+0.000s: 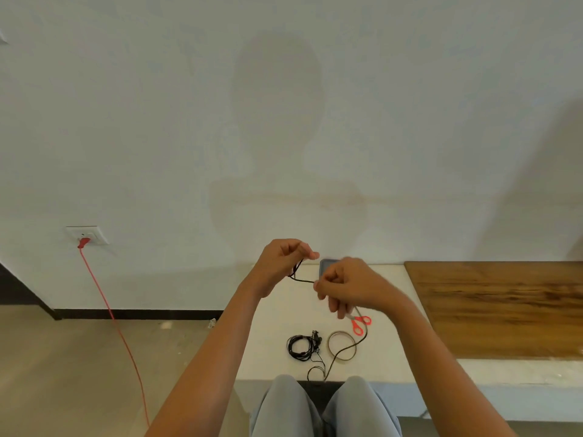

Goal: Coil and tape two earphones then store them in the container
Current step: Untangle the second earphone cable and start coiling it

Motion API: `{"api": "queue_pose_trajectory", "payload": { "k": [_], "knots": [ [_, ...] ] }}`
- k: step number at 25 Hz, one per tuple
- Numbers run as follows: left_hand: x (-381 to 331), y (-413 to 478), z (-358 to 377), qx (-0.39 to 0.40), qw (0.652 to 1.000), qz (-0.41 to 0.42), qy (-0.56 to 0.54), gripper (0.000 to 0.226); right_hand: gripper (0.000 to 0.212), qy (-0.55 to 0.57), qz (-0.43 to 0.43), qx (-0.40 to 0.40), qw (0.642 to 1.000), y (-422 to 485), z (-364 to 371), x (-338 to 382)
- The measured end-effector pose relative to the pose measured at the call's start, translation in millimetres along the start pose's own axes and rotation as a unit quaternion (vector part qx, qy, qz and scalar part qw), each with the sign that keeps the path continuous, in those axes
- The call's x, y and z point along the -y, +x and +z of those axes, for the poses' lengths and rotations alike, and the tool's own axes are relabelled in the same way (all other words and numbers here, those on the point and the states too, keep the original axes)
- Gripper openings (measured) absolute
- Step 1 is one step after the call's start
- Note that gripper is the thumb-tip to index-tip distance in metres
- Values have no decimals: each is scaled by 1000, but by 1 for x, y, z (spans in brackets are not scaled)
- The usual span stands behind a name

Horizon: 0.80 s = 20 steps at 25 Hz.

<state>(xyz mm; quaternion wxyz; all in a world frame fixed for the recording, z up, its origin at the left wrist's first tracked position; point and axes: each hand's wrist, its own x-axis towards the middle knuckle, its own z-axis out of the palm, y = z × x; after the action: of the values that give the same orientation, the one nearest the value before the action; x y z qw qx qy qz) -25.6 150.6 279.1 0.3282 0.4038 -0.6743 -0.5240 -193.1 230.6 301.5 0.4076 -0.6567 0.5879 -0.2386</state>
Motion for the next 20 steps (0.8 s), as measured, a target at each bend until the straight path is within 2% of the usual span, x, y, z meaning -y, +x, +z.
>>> {"api": "queue_pose_trajectory", "payload": {
  "k": [2,4,6,8,11,14,17,20],
  "knots": [
    [3,-3,0,14,999,8,31,25,19,-73,-31,-22,997,-4,-22,18],
    [3,-9,0,42,999,-12,6,27,15,-114,-80,-80,987,-1,-43,30],
    [-1,-14,2,85,994,-30,-61,28,14,-106,-115,-146,977,12,-55,30],
    [-12,-18,8,116,986,-29,-114,28,14,-31,-117,-181,976,32,-55,17],
    [-31,-18,12,124,970,-4,-208,27,22,142,-76,-158,974,52,-28,-18],
    [-39,-10,8,83,953,6,-290,29,30,195,-24,-90,976,45,15,-44],
    [-33,0,4,22,973,14,-229,28,42,197,-13,-48,979,23,42,-49],
    [-19,2,2,-6,994,13,-108,26,44,156,-26,-59,986,5,38,-36]
  ]
}}
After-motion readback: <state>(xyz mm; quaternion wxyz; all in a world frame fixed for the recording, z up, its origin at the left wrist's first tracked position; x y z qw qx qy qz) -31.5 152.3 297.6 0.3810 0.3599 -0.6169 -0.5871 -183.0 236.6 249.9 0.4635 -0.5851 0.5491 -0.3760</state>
